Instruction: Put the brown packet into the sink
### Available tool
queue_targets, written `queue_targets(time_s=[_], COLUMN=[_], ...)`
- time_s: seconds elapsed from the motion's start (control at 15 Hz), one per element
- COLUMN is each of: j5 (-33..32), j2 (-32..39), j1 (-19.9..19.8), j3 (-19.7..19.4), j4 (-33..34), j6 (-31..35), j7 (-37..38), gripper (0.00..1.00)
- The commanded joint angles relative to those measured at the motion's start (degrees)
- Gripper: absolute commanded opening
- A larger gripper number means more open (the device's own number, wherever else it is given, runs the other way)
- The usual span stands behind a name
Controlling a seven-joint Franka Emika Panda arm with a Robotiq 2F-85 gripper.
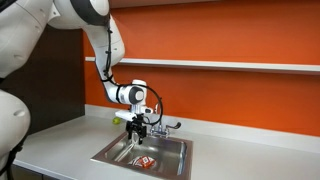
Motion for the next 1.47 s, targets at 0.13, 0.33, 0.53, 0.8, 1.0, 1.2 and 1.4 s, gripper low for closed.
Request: queue_targets(time_s=[0.13,0.33,0.53,0.8,1.0,1.2,1.4], j5=[-0.8,-0.7,-0.8,-1.0,-0.8,-0.2,-0.2], j2=[-9.2,-13.6,-17.6,-22.5,-26.0,-24.0,-24.5], j1=[-0.4,-0.5,-0.4,-0.4,-0.5,-0.8,-0.8], j3=[1.3,1.8,2.4,3.1,3.7,4.0,4.0], j4=[-8.0,-11.7,-14.9,-18.5,-20.7,-19.5,-19.7], j6=[-3.2,-5.1,-7.4,-10.7,-13.2,-12.9,-13.1], j7=[-2.6,-2.7,-2.4,-2.1,-1.9,-1.7,-1.7], gripper=[1.00,1.00,1.00,1.00,1.00,1.00,1.00])
